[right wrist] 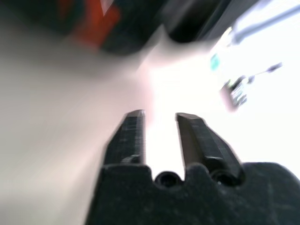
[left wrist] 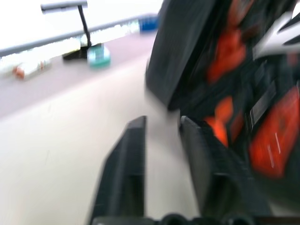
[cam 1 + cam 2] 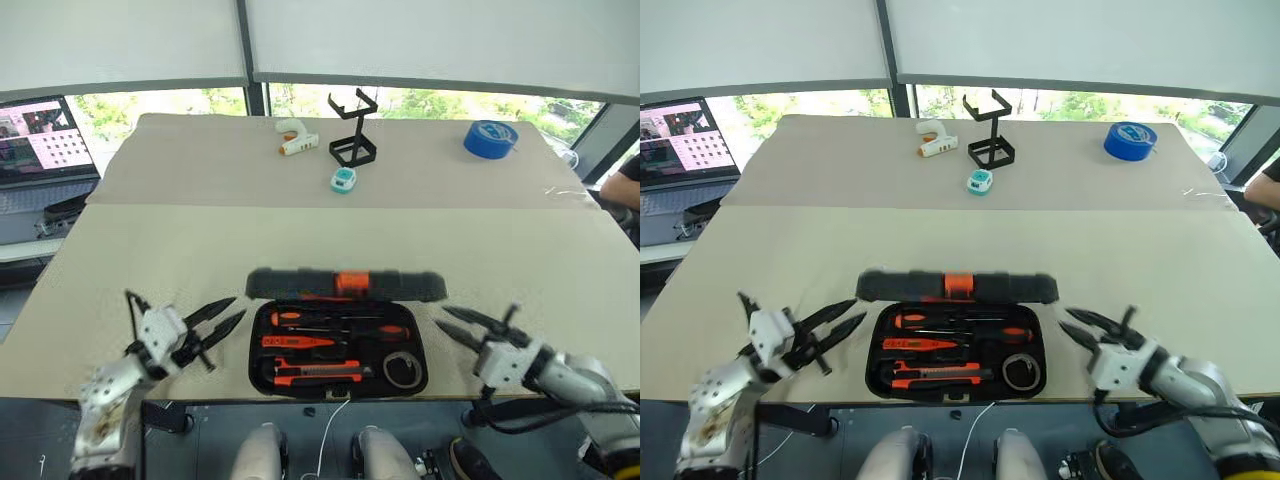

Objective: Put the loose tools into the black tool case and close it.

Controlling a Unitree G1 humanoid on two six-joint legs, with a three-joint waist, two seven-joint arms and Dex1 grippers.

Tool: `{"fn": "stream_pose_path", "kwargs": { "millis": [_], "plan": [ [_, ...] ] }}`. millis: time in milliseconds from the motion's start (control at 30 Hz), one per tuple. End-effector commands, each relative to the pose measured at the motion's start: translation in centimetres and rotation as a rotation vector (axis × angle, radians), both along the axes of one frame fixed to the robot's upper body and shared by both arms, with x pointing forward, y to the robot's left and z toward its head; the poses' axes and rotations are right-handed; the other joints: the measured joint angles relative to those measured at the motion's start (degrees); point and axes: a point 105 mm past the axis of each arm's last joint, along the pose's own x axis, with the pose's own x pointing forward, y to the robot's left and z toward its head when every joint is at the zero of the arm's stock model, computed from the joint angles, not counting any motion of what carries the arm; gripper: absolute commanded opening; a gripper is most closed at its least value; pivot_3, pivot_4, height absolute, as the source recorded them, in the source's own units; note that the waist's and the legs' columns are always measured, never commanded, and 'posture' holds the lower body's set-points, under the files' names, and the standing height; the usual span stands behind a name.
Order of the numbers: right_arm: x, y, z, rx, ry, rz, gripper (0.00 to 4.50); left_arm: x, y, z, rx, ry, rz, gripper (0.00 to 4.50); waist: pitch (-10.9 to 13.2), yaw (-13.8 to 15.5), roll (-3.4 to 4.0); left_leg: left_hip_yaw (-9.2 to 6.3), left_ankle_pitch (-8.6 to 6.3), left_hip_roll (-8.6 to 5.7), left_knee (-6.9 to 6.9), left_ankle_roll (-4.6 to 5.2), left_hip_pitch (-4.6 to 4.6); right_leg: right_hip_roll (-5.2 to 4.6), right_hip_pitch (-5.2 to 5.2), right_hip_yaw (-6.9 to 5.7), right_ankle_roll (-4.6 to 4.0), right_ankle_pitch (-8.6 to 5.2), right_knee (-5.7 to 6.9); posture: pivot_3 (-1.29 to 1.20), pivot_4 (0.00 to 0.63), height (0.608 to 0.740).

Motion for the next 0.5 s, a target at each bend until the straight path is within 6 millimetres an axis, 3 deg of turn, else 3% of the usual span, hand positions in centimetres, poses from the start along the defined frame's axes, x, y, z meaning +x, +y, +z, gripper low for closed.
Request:
{"fn": "stream_pose_path", "kwargs": {
  "millis": [33, 100, 167, 267, 367, 500],
  "plan": [
    [-1.4, -0.4, 0.6, -0.034, -0.036, 0.070, 3.11, -0.6, 1.6, 0.4, 0.041, -0.002, 0.030, 3.08, -0.02, -0.22, 0.00, -0.03, 0.00, -0.01, 0.00, 0.00, 0.08, 0.06, 0.10, 0.04, 0.18, 0.10, 0.01, 0.00, 0.150, 0.740],
    [-1.7, -1.5, 0.8, -0.029, -0.021, 0.034, 3.66, -0.4, 3.0, 0.5, 0.001, 0.043, 0.088, 3.10, -0.03, -0.48, -0.02, -0.04, -0.02, 0.02, -0.02, 0.02, 0.29, 0.11, 0.30, 0.04, 0.27, 0.11, 0.00, 0.00, 0.150, 0.740],
    [-2.0, -2.4, 1.5, 0.018, 0.048, -0.021, 3.66, 0.3, 3.7, 1.1, -0.007, 0.091, 0.088, 3.10, -0.02, -0.32, -0.03, -0.09, -0.04, 0.05, -0.06, 0.05, 0.41, 0.09, 0.45, 0.03, 0.33, 0.05, 0.01, 0.00, 0.150, 0.740],
    [-3.2, -1.8, 2.0, 0.132, 0.235, -0.024, 2.56, 1.5, 3.1, 2.3, -0.014, 0.116, 0.043, 3.10, -0.02, 0.18, -0.01, -0.13, -0.05, 0.03, -0.04, 0.07, 0.42, -0.03, 0.54, 0.02, 0.35, 0.04, 0.00, 0.00, 0.150, 0.740],
    [-5.2, 0.2, 2.4, 0.176, 0.424, 0.076, 1.63, 3.2, 1.9, 3.6, -0.026, 0.131, -0.006, 2.41, -0.02, 0.27, -0.02, -0.14, -0.06, 0.05, -0.04, 0.09, 0.50, -0.09, 0.62, 0.01, 0.36, 0.04, -0.01, 0.00, 0.150, 0.740],
    [-8.4, 3.2, 1.4, 0.196, 0.753, 0.172, 0.09, 5.5, 0.1, 4.1, 0.064, 0.144, -0.090, 0.74, -0.06, 0.62, -0.09, -0.16, -0.07, 0.05, -0.04, 0.10, 0.53, -0.07, 0.64, -0.04, 0.38, 0.05, -0.02, 0.00, 0.150, 0.740]
  ]
}}
